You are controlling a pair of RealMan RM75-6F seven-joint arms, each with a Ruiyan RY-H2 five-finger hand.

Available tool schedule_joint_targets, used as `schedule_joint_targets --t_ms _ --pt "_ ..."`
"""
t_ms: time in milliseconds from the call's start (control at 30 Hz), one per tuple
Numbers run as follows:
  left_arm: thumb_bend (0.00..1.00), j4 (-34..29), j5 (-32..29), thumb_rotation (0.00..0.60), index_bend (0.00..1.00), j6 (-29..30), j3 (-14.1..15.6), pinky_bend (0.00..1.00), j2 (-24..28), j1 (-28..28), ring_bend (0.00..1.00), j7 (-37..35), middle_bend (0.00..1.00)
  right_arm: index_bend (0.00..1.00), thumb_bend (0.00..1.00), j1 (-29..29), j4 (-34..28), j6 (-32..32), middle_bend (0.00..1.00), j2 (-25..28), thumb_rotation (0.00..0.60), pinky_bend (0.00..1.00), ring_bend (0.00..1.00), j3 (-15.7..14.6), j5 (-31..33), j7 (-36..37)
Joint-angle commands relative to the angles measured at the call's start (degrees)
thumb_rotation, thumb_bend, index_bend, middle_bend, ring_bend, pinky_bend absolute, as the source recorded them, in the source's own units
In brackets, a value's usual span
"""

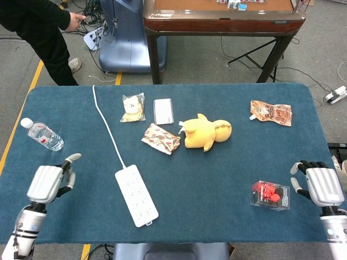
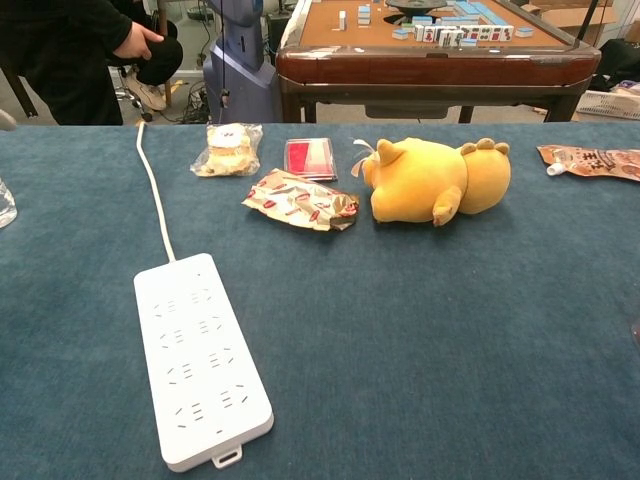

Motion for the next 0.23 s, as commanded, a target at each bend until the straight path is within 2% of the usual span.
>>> schedule_joint_targets --t_ms 33,233 --pt "0.58 -2.64 -3.36 0.6 0.26 4.11 0.82 0.88 2.86 4.9 0.65 2.72 0.66 0.5 0.32 -0.02 -0.09 0.04 0.46 0.0 0.6 0.36 0.45 -0.07 -0.15 -0.04" --pt "0.58 -1.18 -4.49 0.6 0.29 8.58 0.99 0.88 2.76 9.56 0.63 1.64 0.64 0.5 0.32 -0.07 -0.56 0.13 0.46 -0.04 0.6 0.36 0.45 -0.28 -0.54 -0.52"
